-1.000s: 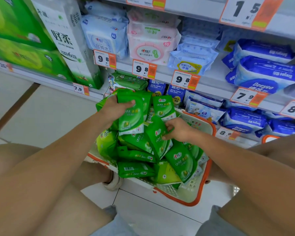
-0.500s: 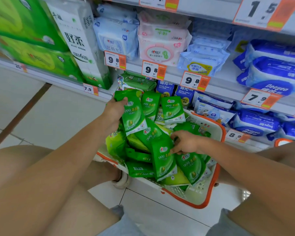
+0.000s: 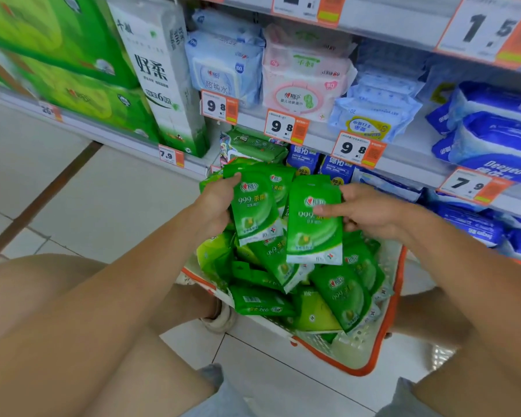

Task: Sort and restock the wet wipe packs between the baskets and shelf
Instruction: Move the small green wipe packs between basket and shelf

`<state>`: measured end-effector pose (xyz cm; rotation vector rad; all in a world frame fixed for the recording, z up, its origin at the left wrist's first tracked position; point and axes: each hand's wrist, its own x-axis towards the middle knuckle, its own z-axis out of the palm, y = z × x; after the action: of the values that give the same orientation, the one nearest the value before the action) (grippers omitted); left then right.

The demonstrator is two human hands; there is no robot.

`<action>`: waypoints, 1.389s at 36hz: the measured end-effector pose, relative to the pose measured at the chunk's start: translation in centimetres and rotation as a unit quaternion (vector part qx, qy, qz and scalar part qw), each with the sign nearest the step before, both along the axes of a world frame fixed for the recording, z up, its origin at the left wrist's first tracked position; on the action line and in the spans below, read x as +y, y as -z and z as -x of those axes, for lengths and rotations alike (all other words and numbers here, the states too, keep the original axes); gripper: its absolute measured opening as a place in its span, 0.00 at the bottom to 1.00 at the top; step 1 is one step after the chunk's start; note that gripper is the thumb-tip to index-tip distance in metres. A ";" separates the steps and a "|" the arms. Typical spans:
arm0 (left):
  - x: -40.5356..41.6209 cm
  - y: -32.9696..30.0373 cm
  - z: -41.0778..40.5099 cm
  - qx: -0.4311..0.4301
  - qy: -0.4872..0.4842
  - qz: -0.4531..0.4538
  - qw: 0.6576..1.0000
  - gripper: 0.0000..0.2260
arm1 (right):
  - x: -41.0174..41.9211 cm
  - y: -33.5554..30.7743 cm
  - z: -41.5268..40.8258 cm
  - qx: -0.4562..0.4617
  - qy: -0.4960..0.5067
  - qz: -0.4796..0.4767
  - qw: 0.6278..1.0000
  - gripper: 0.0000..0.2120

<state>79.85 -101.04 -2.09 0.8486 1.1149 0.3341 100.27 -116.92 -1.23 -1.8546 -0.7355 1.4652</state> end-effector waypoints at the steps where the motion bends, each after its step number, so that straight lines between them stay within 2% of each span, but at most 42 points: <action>1: -0.2 -0.2 -0.3 -0.010 0.025 0.017 0.999 0.15 | 0.6 -0.8 0.3 0.036 0.031 -0.035 0.998 0.15; 3: -0.9 -0.9 -0.9 -0.040 0.077 0.049 0.995 0.22 | 1.9 -1.5 1.5 0.069 0.061 -0.066 0.994 0.05; 6: -1.8 -1.1 -1.4 -0.073 0.152 0.046 0.985 0.31 | 3.4 -1.2 3.2 0.073 0.095 -0.105 0.987 0.11; 8: -1.9 -0.7 -1.0 -0.058 0.179 -0.009 0.982 0.30 | 3.8 -1.0 3.6 0.106 0.158 -0.132 0.973 0.16; 10: -1.4 -0.2 -0.6 -0.016 0.156 -0.061 0.986 0.37 | 3.8 0.0 3.3 0.118 0.221 -0.117 0.961 0.15; 11: -0.9 0.3 -0.3 0.001 0.137 -0.067 0.988 0.43 | 3.6 0.9 3.1 0.059 0.207 -0.084 0.973 0.16; 12: -0.2 1.0 0.0 0.011 0.119 -0.072 0.990 0.48 | 3.2 2.1 2.9 -0.043 0.139 -0.035 0.989 0.20; 13: 0.5 1.7 0.3 0.012 0.102 -0.078 0.992 0.50 | 2.5 3.2 3.1 -0.139 0.033 0.018 0.990 0.28; 15: 1.5 2.3 0.8 0.006 0.075 -0.085 0.994 0.49 | 1.0 5.5 4.3 -0.234 -0.146 0.093 0.957 0.46; 17: 1.5 1.4 1.2 0.008 0.064 -0.084 0.994 0.44 | 0.0 6.9 5.8 -0.262 -0.205 0.100 0.938 0.54; 19: 1.2 0.6 1.3 0.015 0.058 -0.078 0.995 0.32 | 0.1 7.5 6.5 -0.292 -0.187 0.070 0.935 0.54; 21: 0.9 0.1 1.3 0.026 0.044 -0.060 0.997 0.19 | 0.6 7.3 6.5 -0.311 -0.163 0.058 0.935 0.49; 22: 0.8 -0.2 1.1 0.026 0.036 -0.050 0.998 0.16 | 0.8 7.1 6.3 -0.312 -0.151 0.062 0.936 0.48; 24: 0.6 -0.8 0.9 0.019 0.025 -0.030 0.999 0.15 | 1.0 6.8 5.4 -0.268 -0.104 0.074 0.955 0.49; 25: 0.7 -1.0 0.7 0.013 0.022 -0.020 0.999 0.15 | 1.1 6.6 4.7 -0.228 -0.060 0.068 0.970 0.46; 28: 0.8 -2.0 -0.1 -0.009 0.008 -0.003 1.000 0.17 | 1.8 3.6 2.5 -0.055 0.091 -0.016 0.994 0.28; 30: 0.7 -3.0 -0.9 -0.019 -0.012 -0.003 1.000 0.14 | 2.5 0.0 1.7 0.097 0.155 -0.094 0.979 0.22; 32: 0.3 -4.7 -1.9 -0.025 -0.013 -0.008 1.000 0.13 | 2.8 -4.5 1.6 0.186 0.164 -0.183 0.951 0.21; 34: -0.5 -6.6 -3.0 -0.045 0.014 -0.003 0.999 0.13 | 3.2 -7.8 2.1 0.160 0.158 -0.269 0.937 0.19; 37: -2.1 -10.2 -4.8 -0.116 0.033 0.000 0.993 0.14 | 4.2 -10.7 2.6 -0.062 0.200 -0.335 0.919 0.15; 39: -2.8 -12.5 -5.7 -0.186 0.049 -0.008 0.981 0.18 | 5.0 -12.1 2.8 -0.129 0.221 -0.343 0.904 0.10; 41: -3.3 -14.6 -6.3 -0.225 0.072 -0.032 0.971 0.24 | 5.7 -13.5 3.2 -0.090 0.250 -0.349 0.899 0.09; 44: -2.1 -16.6 -7.4 -0.167 0.067 -0.145 0.973 0.23 | 6.5 -16.0 3.5 0.005 0.270 -0.340 0.901 0.16; 47: 0.5 -18.8 -8.3 -0.154 0.035 -0.204 0.966 0.18 | 6.9 -19.5 2.9 0.147 0.179 -0.296 0.927 0.18; 50: 3.3 -22.3 -9.4 -0.206 0.073 -0.223 0.950 0.16 | 7.6 -22.5 1.6 0.178 0.123 -0.297 0.930 0.21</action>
<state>89.25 -97.73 20.20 1.1883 0.5856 0.6226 98.66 -109.30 21.27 -1.1354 -0.6449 1.1958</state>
